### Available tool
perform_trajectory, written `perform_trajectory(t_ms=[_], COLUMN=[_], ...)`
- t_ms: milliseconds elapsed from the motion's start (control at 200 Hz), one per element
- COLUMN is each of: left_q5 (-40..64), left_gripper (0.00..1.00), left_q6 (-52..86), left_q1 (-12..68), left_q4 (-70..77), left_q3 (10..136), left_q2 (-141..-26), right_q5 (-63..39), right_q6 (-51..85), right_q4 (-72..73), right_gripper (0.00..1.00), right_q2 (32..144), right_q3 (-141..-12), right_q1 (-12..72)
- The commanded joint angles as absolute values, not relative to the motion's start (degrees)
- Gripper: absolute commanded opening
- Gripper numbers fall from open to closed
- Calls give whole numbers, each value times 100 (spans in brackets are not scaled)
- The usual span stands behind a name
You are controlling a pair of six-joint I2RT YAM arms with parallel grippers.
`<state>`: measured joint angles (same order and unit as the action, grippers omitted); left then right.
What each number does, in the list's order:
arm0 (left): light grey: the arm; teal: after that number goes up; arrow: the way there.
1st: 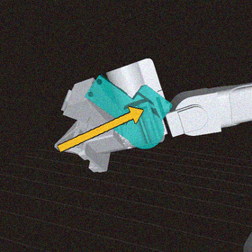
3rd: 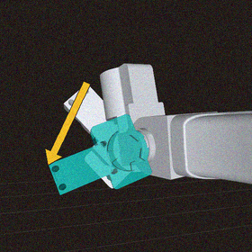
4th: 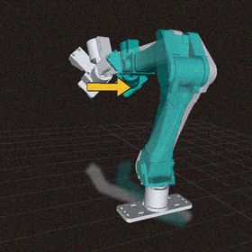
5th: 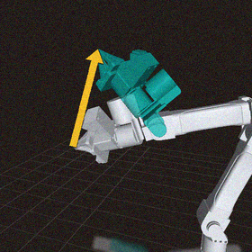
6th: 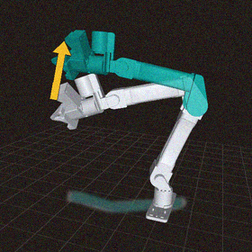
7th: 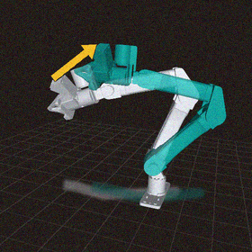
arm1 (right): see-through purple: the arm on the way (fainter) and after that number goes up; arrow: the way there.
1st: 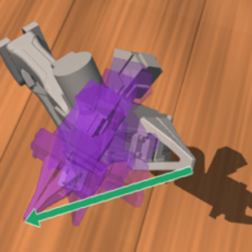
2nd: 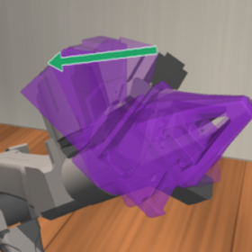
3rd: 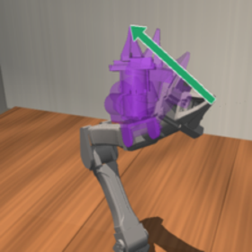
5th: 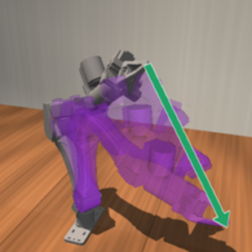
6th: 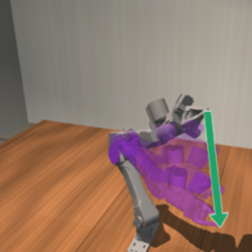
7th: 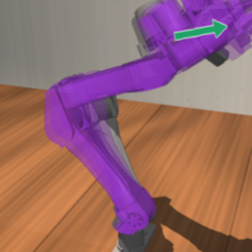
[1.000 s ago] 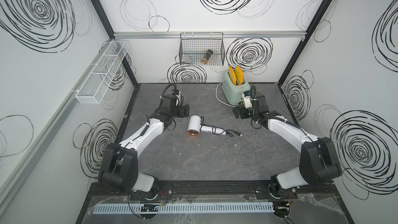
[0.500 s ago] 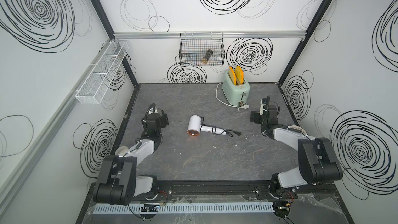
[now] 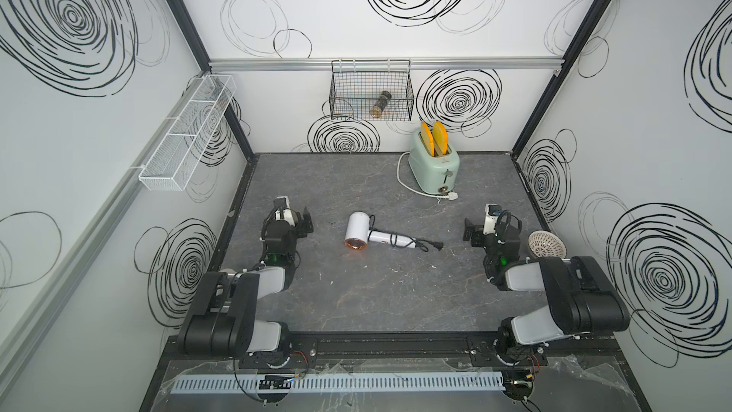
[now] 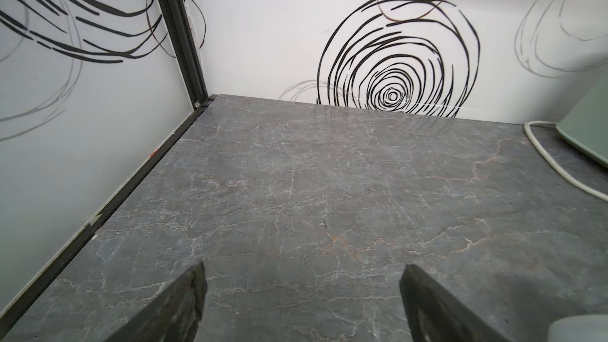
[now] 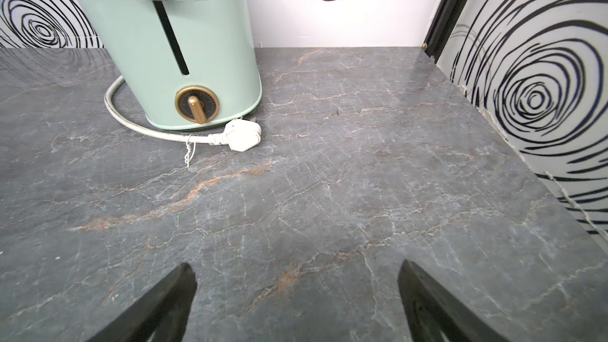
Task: Wrap the cord around the hair dryer
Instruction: Reset both arms
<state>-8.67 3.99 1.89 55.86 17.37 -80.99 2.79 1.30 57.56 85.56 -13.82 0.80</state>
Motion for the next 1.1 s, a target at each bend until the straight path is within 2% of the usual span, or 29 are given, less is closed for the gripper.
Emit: perform_trajectory(t_ms=[0, 120, 1096], left_q5=[-749, -588, -443], left_gripper=[96, 96, 96], left_q6=[79, 67, 26], left_q1=[369, 334, 317], left_q4=[6575, 7177, 7194], left_q3=[1497, 1276, 1268], left_q2=[-8181, -8393, -8406], right_q5=[-82, -210, -183], right_q6=[127, 178, 193], right_q4=[6538, 6433, 6365], right_gripper=[98, 98, 98], right_q2=[8555, 8580, 8549], right_q3=[-1431, -1488, -1509], right_q1=[14, -53, -53])
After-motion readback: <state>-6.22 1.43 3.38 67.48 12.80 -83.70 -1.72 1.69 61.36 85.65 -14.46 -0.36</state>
